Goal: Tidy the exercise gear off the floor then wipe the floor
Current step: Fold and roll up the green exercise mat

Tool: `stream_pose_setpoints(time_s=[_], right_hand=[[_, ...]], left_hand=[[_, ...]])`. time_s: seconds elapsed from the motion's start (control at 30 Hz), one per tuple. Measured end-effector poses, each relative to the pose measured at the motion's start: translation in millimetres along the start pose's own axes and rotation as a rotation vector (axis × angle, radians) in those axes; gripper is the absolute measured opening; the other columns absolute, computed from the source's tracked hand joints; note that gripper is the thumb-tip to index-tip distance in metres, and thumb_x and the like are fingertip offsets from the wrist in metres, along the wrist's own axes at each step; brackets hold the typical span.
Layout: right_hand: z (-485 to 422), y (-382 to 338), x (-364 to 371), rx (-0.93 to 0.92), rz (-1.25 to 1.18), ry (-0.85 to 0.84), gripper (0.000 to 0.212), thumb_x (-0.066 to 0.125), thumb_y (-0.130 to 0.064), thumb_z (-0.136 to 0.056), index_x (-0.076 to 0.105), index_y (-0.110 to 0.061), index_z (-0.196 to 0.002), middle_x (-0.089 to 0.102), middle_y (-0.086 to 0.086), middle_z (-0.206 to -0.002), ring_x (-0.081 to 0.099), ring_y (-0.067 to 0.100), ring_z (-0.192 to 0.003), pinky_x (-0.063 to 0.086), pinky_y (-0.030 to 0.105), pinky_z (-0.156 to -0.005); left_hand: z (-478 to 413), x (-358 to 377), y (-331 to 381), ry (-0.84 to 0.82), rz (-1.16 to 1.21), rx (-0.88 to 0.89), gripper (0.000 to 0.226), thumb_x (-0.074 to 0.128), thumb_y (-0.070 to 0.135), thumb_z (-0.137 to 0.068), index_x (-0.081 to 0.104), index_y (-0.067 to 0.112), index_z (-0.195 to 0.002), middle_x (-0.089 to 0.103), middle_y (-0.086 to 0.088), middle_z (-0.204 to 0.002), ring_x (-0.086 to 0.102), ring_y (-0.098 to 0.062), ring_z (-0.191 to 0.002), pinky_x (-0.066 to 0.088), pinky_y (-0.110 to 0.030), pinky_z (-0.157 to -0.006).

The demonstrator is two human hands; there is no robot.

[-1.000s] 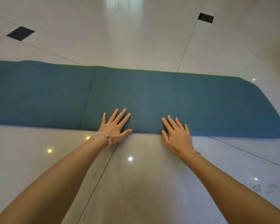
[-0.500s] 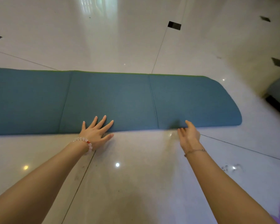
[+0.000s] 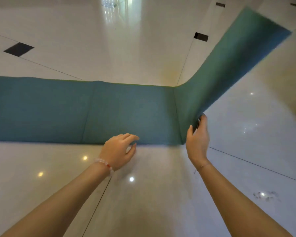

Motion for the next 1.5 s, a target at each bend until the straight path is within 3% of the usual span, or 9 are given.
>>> stream_pose_setpoints(time_s=[0.13, 0.23, 0.4, 0.5, 0.67, 0.9, 1.17, 1.37, 1.5], right_hand=[[25, -3, 53, -0.272, 0.315, -0.296, 0.053, 0.038, 0.009, -0.091, 0.043, -0.015, -0.138, 0.036, 0.003, -0.151, 0.033, 0.021, -0.138, 0.028, 0.031, -0.111], [44, 2, 83, -0.532, 0.635, -0.423, 0.044, 0.043, 0.005, -0.084, 0.059, -0.008, -0.123, 0.049, 0.017, -0.140, 0.044, 0.044, -0.127, 0.039, 0.052, -0.103], [49, 10, 95, -0.636, 0.903, -0.493, 0.054, 0.074, 0.019, -0.058, 0.068, -0.002, -0.108, 0.062, 0.027, -0.117, 0.059, 0.054, -0.103, 0.048, 0.062, -0.084], [45, 15, 81, -0.680, 0.948, -0.498, 0.065, 0.081, 0.020, -0.047, 0.069, -0.001, -0.108, 0.064, 0.028, -0.114, 0.061, 0.053, -0.099, 0.050, 0.061, -0.081], [37, 24, 47, -0.730, 0.979, -0.473, 0.074, 0.079, 0.028, -0.034, 0.071, 0.001, -0.102, 0.066, 0.028, -0.108, 0.064, 0.052, -0.090, 0.054, 0.059, -0.069], [46, 36, -1, -0.713, 0.992, -0.453, 0.077, 0.079, 0.028, -0.032, 0.072, -0.002, -0.102, 0.068, 0.024, -0.107, 0.067, 0.047, -0.088, 0.056, 0.049, -0.058], [80, 54, -72, -0.572, 0.929, -0.439, 0.084, 0.072, 0.033, -0.034, 0.069, -0.003, -0.109, 0.067, 0.021, -0.113, 0.066, 0.044, -0.094, 0.057, 0.047, -0.059], [87, 30, -25, -0.496, 0.686, -0.533, 0.071, 0.066, 0.021, -0.060, 0.062, -0.012, -0.123, 0.061, 0.013, -0.128, 0.058, 0.039, -0.114, 0.049, 0.046, -0.091], [71, 33, -38, -0.022, 0.353, -0.424, 0.052, 0.056, -0.005, -0.088, 0.048, -0.020, -0.137, 0.044, -0.001, -0.145, 0.041, 0.021, -0.132, 0.033, 0.033, -0.106]], left_hand=[[22, -36, 55, 0.279, -0.037, 0.412, 0.018, 0.050, 0.011, -0.083, 0.061, 0.008, -0.096, 0.067, -0.005, -0.087, 0.062, -0.025, -0.072, 0.050, -0.032, -0.063], [24, -39, 39, 0.306, -0.202, 0.361, 0.029, 0.050, 0.009, -0.078, 0.057, 0.009, -0.105, 0.066, -0.009, -0.101, 0.060, -0.028, -0.092, 0.048, -0.038, -0.081], [30, -10, -59, -0.170, -0.542, -0.226, 0.063, 0.042, 0.018, -0.078, 0.041, 0.015, -0.140, 0.032, -0.008, -0.151, 0.028, -0.033, -0.139, 0.027, -0.058, -0.109], [44, 17, -85, -0.425, -0.459, -0.273, 0.076, 0.041, 0.020, -0.090, -0.007, 0.029, -0.148, -0.012, 0.002, -0.158, -0.009, -0.028, -0.145, 0.000, -0.053, -0.114], [48, 39, -54, -0.517, -0.454, -0.162, 0.075, 0.037, 0.023, -0.092, -0.013, 0.029, -0.147, -0.016, -0.001, -0.157, -0.010, -0.029, -0.145, -0.003, -0.047, -0.116], [45, 36, -14, -0.272, -0.509, 0.133, 0.065, 0.028, 0.001, -0.074, 0.053, 0.025, -0.130, 0.061, -0.006, -0.127, 0.061, -0.029, -0.111, 0.053, -0.043, -0.086], [59, 38, 36, -0.042, -0.500, 0.437, 0.037, 0.033, 0.005, -0.092, 0.048, 0.021, -0.122, 0.066, -0.005, -0.119, 0.065, -0.025, -0.106, 0.054, -0.038, -0.086], [30, 10, -13, -0.065, -0.601, 0.127, 0.038, 0.046, 0.003, -0.077, 0.072, 0.015, -0.103, 0.071, -0.007, -0.108, 0.070, -0.028, -0.093, 0.056, -0.039, -0.075], [41, 40, -37, -0.392, -0.454, -0.112, 0.064, 0.037, -0.004, -0.092, 0.015, 0.016, -0.149, 0.015, -0.005, -0.157, 0.021, -0.026, -0.143, 0.022, -0.040, -0.115]])
Point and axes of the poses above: each hand's wrist, its own z-axis away from the middle knuckle, its own x-axis out of the palm, y = z × x, the point moved 7 cm from there along -z, towards the middle knuckle
